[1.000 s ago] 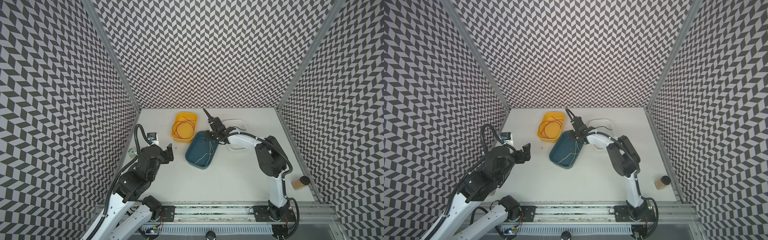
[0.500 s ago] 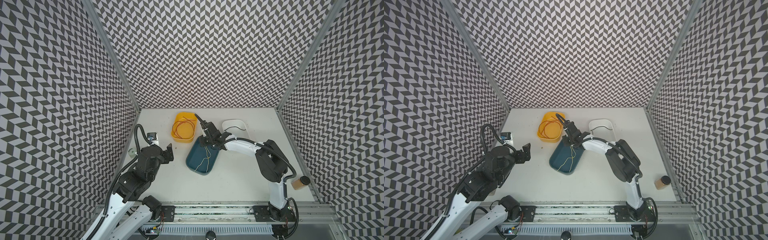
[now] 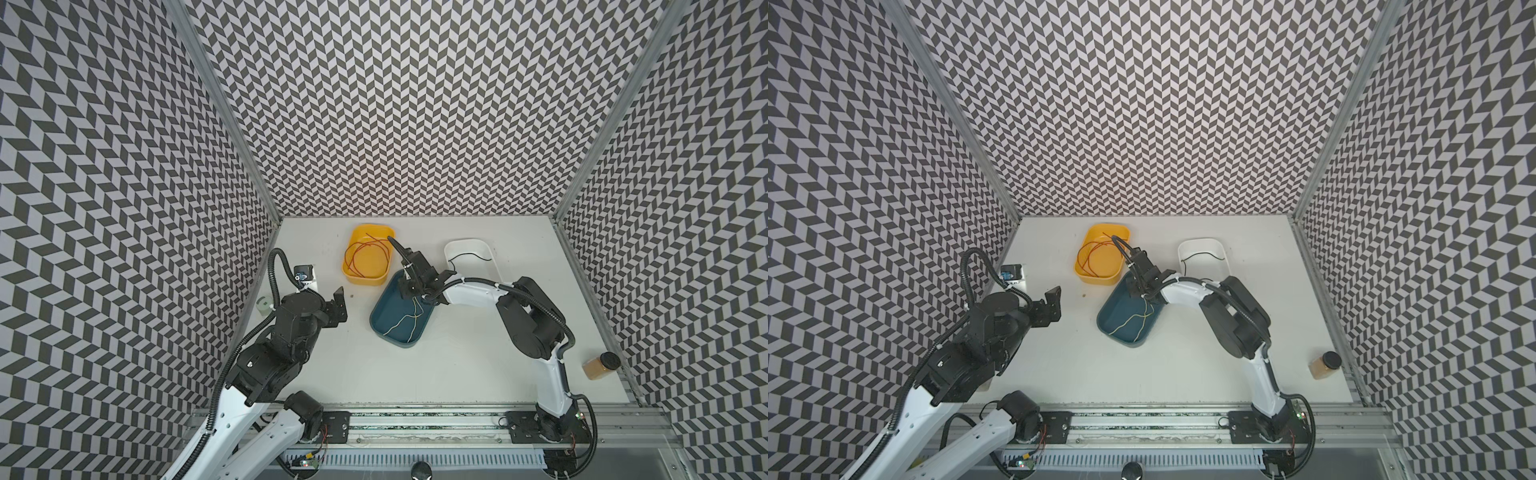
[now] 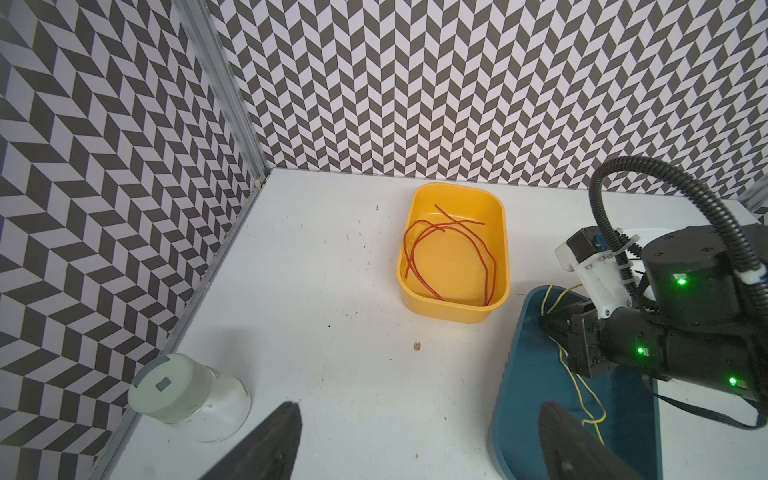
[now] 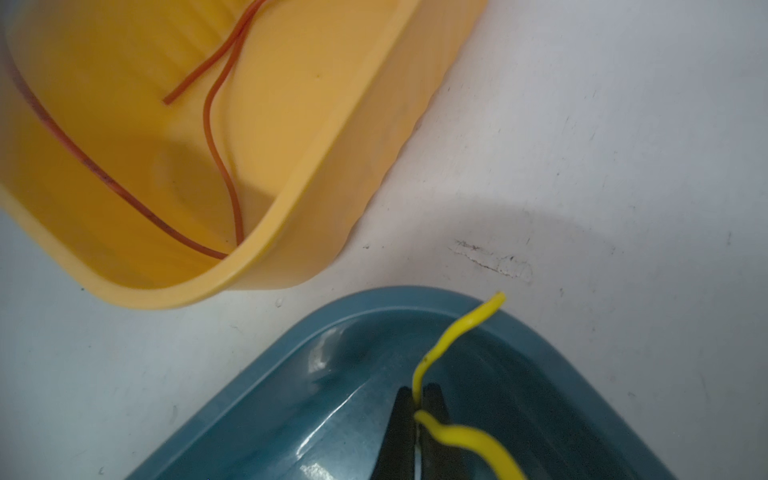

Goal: Untangle the cables
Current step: 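Lift the yellow wire slightly in the teal tray with the right gripper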

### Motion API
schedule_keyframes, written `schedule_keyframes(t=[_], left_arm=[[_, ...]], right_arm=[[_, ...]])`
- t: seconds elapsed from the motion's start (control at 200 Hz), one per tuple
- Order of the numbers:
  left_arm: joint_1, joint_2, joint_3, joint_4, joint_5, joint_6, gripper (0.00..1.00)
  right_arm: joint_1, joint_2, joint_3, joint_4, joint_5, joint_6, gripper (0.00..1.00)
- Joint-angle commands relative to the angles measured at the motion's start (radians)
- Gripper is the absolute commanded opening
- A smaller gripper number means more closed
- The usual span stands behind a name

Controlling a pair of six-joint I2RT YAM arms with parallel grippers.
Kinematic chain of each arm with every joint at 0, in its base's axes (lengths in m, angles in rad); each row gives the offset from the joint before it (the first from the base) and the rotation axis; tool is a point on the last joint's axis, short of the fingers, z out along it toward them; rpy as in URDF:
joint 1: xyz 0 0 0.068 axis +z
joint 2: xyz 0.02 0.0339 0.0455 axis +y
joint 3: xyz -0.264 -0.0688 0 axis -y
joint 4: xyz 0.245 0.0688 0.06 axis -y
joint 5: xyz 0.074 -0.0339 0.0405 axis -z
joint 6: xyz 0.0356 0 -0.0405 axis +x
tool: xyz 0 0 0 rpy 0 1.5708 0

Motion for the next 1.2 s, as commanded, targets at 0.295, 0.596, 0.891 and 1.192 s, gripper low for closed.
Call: schedule_keyframes(t=[0.295,0.596,0.891,1.192], left_arm=[[0.008,-0.003,-0.011,0.006,-0.003,0.001,0.9],[0.012,-0.002,-0.013,0.006,-0.003,0.0,0.9],[0.011,-0.004,-0.014,0.005,-0.003,0.001,0.9],[0.012,-0.001,-0.013,0.004,-0.005,0.0,0.9]], right_arm=[[-0.091,0.178,0.225,-0.236,-0.001,-0.01,0.0],[-0.124,0.235,0.307,-0.291,0.038,-0.104,0.0],[-0.136,0.24,0.396,-0.39,0.014,-0.131,0.12],[-0.136,0.173,0.386,-0.372,0.034,-0.156,0.4]])
